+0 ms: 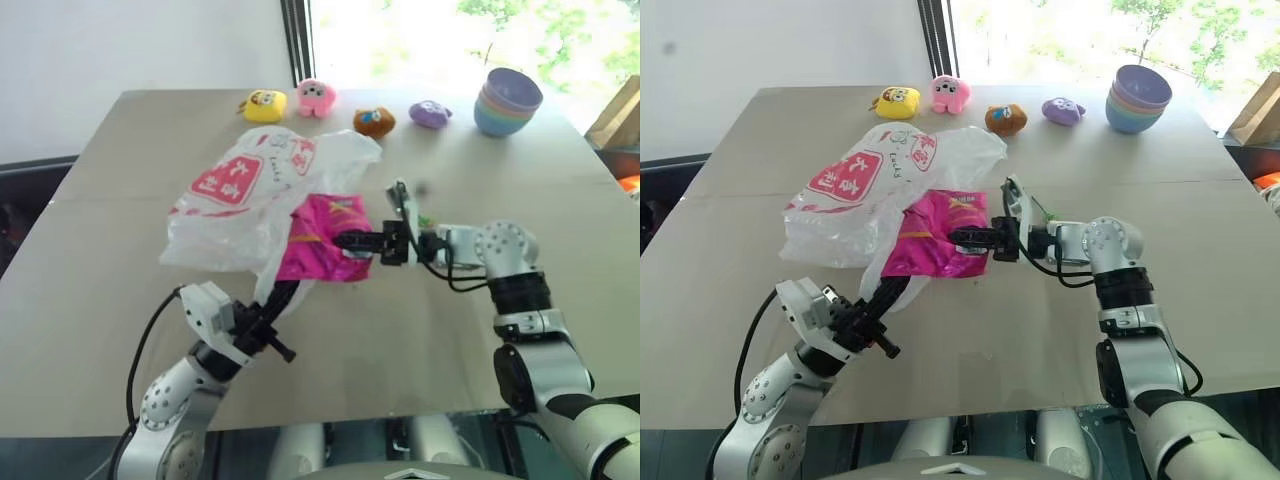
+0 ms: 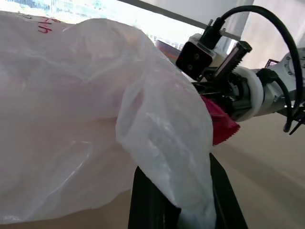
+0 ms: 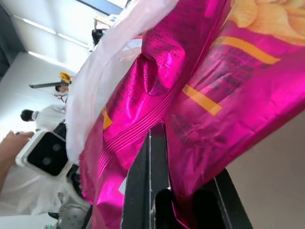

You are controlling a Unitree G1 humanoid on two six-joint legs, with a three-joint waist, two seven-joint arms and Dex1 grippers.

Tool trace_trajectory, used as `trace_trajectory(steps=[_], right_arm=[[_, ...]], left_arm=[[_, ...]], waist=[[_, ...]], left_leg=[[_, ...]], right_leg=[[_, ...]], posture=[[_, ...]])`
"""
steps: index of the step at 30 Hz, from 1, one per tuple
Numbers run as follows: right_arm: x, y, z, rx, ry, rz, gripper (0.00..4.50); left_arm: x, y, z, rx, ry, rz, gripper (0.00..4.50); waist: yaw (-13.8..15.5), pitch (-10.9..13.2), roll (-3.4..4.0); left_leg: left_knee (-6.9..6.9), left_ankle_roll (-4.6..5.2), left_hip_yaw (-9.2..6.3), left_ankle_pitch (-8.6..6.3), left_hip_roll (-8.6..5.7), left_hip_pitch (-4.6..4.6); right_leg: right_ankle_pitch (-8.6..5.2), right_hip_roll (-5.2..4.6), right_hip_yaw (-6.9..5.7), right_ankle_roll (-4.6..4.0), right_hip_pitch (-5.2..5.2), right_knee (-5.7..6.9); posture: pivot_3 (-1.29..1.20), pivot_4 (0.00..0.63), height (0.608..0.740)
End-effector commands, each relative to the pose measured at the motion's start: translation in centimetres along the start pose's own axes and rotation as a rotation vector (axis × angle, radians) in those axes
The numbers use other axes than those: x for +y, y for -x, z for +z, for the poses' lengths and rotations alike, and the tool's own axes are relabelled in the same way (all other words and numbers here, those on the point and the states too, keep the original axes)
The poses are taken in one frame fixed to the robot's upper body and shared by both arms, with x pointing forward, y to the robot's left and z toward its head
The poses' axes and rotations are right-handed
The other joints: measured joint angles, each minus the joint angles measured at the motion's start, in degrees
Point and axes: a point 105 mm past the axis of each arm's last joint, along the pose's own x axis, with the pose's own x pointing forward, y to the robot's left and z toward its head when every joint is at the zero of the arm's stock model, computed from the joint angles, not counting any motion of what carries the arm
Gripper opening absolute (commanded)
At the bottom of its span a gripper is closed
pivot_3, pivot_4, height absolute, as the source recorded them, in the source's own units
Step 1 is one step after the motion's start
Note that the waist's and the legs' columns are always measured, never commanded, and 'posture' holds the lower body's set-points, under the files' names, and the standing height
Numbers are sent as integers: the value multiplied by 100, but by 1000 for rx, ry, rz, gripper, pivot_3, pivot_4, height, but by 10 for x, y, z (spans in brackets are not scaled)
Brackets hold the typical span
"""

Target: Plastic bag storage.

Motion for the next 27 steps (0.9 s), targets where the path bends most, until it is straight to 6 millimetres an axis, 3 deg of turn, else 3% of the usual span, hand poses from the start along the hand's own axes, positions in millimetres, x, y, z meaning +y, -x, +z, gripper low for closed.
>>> trace_trajectory(steps=[1, 6, 10, 12, 16, 20, 24, 27], right_arm=[[4, -15, 18, -45, 84, 35, 30], [-10, -43, 48, -182, 242, -50, 30], [-3, -56, 65, -308, 327, -53, 30], [7, -53, 82, -452, 364, -44, 30], [17, -27, 113, -719, 360, -55, 30], [23, 18, 133, -922, 394, -125, 30], [34, 45, 124, -969, 457, -193, 30], [38, 55, 106, -951, 462, -270, 30]], left_arm=[[-21, -1, 8, -24, 31, -107, 0], [-33, 4, 1, 23, 77, -192, 0], [-31, 5, -1, 35, 65, -203, 0], [-27, 4, -1, 29, 37, -187, 0], [-23, 4, 0, 17, 25, -173, 0], [-13, 2, 2, 4, -12, -148, 0], [2, -6, 11, -37, -56, -103, 0], [12, -10, 19, -74, -77, -75, 0]], waist=[[-2, 0, 1], [-12, 5, 8], [-8, 7, 11], [-3, 9, 12], [15, 12, 15], [17, 12, 15], [3, 13, 18], [-1, 14, 20]], left_leg=[[0, 0, 1, 0, 0, -6], [5, -3, 16, 2, -1, -38], [2, -24, 16, 14, 1, -43], [2, -27, 17, 15, 3, -44], [2, -29, 14, 16, 2, -51], [2, -30, 15, 16, 2, -50], [1, -32, 12, 17, 2, -48], [1, -33, 14, 18, 4, -46]], right_leg=[[0, 0, 0, 0, -7, 0], [1, 0, 9, 0, -47, 14], [1, 1, 7, 0, -52, 12], [1, 0, 7, 0, -51, 11], [1, -6, 5, 0, -52, 9], [1, -7, 6, 1, -52, 9], [1, -6, 4, 1, -52, 16], [1, -6, 6, 1, -52, 20]], posture=[[0, 150, 740], [0, 150, 740], [0, 150, 740], [0, 150, 740], [0, 150, 740], [0, 150, 740], [0, 150, 740], [0, 150, 740]])
